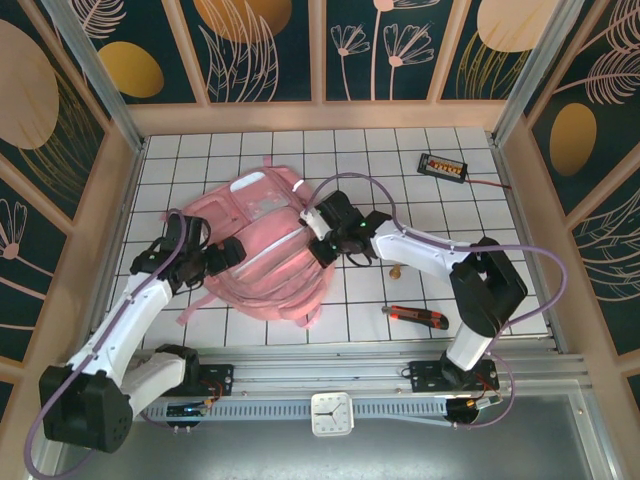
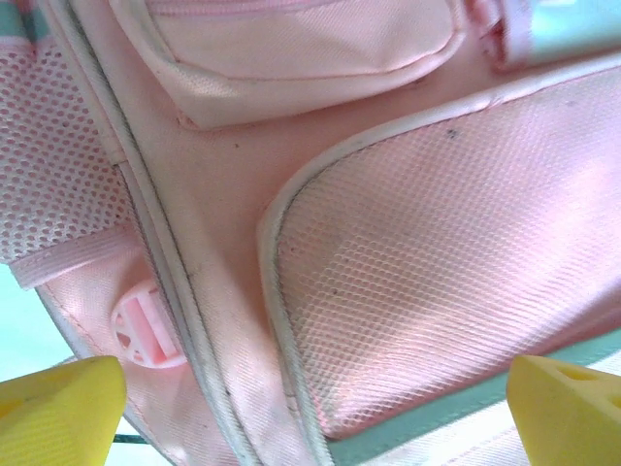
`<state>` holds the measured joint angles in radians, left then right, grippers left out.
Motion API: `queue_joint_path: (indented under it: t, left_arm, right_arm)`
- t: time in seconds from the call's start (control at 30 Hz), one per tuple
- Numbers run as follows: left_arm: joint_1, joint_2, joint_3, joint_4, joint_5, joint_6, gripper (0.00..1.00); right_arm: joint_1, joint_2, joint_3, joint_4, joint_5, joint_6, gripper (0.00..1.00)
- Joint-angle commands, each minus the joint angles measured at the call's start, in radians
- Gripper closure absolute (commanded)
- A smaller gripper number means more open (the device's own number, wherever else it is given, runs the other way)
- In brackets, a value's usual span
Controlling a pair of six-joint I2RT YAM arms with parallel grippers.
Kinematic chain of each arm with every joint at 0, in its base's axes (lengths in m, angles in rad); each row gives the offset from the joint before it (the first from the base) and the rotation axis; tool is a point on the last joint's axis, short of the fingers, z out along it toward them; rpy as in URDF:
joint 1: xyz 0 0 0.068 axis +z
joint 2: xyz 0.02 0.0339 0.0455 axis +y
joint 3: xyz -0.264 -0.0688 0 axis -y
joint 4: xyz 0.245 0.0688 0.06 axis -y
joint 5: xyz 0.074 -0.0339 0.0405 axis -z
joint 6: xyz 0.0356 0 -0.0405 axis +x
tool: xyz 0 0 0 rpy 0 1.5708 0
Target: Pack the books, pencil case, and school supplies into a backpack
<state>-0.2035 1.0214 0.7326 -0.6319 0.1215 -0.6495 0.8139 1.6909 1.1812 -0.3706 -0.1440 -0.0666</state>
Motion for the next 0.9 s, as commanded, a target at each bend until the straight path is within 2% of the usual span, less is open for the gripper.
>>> queue_joint_path:
  t: [0.0, 0.1, 0.2, 0.33, 0.4, 0.5, 0.63, 0.73, 0.87]
  left_arm:
    - [0.004, 0.046, -0.069, 0.032, 0.006, -0.06, 0.01]
    - [0.004, 0.156, -0.072, 0.197, 0.034, -0.088, 0.01]
    - [0.004, 0.315, 0.063, 0.274, 0.038, -0.037, 0.01]
    - [0.007, 0.573, 0.383, 0.219, 0.063, 0.081, 0.01]
    - [0.01, 0.627, 0.489, 0.154, 0.042, 0.115, 0.01]
    - [0.017, 0.566, 0.488, 0.091, 0.004, 0.117, 0.01]
    - [0.019, 0.379, 0.339, 0.075, 0.019, 0.033, 0.01]
    - [0.019, 0.251, 0.202, 0.103, 0.075, -0.068, 0.01]
    - [0.016, 0.136, -0.007, 0.237, 0.217, -0.225, 0.01]
  right_arm:
    - [0.006, -0.025, 0.009, 0.031, -0.015, 0.07, 1.0]
    - [0.02, -0.041, 0.001, 0.037, -0.035, 0.118, 1.0]
    - [0.053, -0.051, -0.018, 0.051, -0.04, 0.193, 1.0]
    - [0.125, -0.031, -0.015, 0.088, -0.04, 0.319, 1.0]
    - [0.15, -0.006, 0.01, 0.102, -0.049, 0.376, 1.0]
    - [0.165, 0.029, 0.05, 0.112, -0.057, 0.405, 1.0]
    - [0.159, 0.076, 0.11, 0.097, -0.058, 0.382, 1.0]
    - [0.153, 0.105, 0.146, 0.084, -0.071, 0.366, 1.0]
    - [0.141, 0.137, 0.184, 0.062, -0.095, 0.355, 1.0]
